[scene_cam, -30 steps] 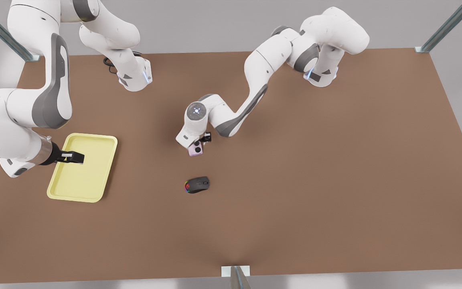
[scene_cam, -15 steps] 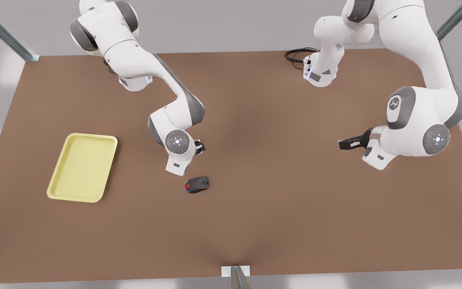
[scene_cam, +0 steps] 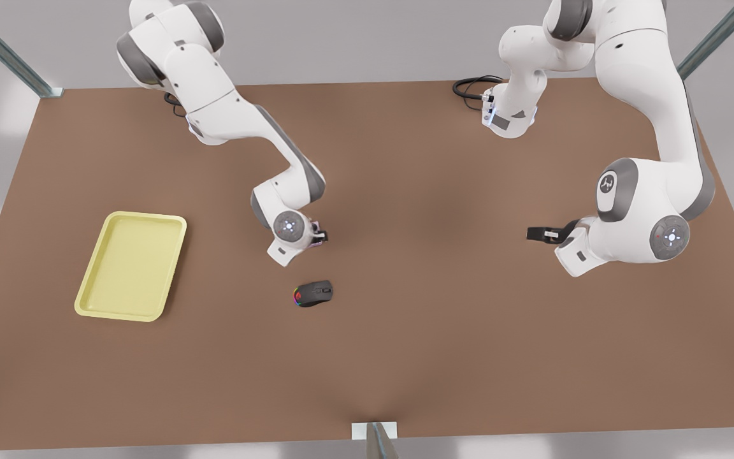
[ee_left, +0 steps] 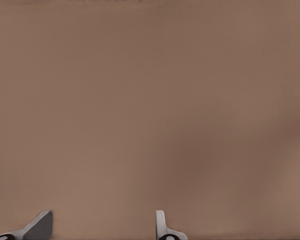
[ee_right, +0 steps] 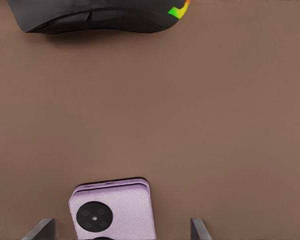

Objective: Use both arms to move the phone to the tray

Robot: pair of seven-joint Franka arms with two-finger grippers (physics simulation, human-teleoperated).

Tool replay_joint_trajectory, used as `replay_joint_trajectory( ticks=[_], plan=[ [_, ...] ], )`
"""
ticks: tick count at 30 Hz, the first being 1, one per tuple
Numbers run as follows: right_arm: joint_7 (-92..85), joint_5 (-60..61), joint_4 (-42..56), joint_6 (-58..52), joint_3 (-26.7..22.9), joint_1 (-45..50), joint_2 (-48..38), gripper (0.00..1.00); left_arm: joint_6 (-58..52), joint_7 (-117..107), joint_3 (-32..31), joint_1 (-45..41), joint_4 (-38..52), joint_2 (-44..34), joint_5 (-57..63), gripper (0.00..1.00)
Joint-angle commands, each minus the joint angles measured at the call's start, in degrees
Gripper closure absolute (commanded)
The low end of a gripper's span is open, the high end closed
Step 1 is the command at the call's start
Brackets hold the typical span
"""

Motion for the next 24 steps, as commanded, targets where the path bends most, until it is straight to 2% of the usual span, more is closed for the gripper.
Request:
replay_joint_trajectory(
  ticks=[1,5,7,11,13,17,24],
  plan=[
    [-1.6,3.7,0.0,8.8,0.0,-0.1,0.1,0.0,0.7,17.0,0.0,0.0,0.0,0.2,0.0,0.0],
    [-18.3,2.3,-0.2,8.6,-1.0,-1.0,0.6,0.0,1.2,17.0,0.0,0.0,0.0,0.3,0.0,0.0],
    [-21.1,-5.8,0.1,8.1,-1.4,-1.1,0.8,0.0,4.3,17.2,0.4,0.1,0.0,3.3,-0.8,0.0],
    [-30.7,-6.6,0.8,7.7,-1.4,-1.0,0.8,0.0,2.6,17.3,-0.2,0.0,0.1,-0.7,-0.6,0.0],
    [-30.2,-6.5,0.5,5.5,-1.4,-1.1,0.8,0.0,-4.3,16.5,0.6,-0.1,1.8,-1.7,-0.6,0.0],
    [-30.1,-6.4,-1.4,5.4,-1.4,-1.0,0.6,0.0,2.2,17.0,3.1,0.2,-2.0,-4.4,1.5,0.0],
    [-29.9,-4.7,-1.7,6.3,-0.8,0.0,0.9,0.0,2.0,17.0,3.0,0.1,-2.3,-4.5,1.7,0.0]
  ],
)
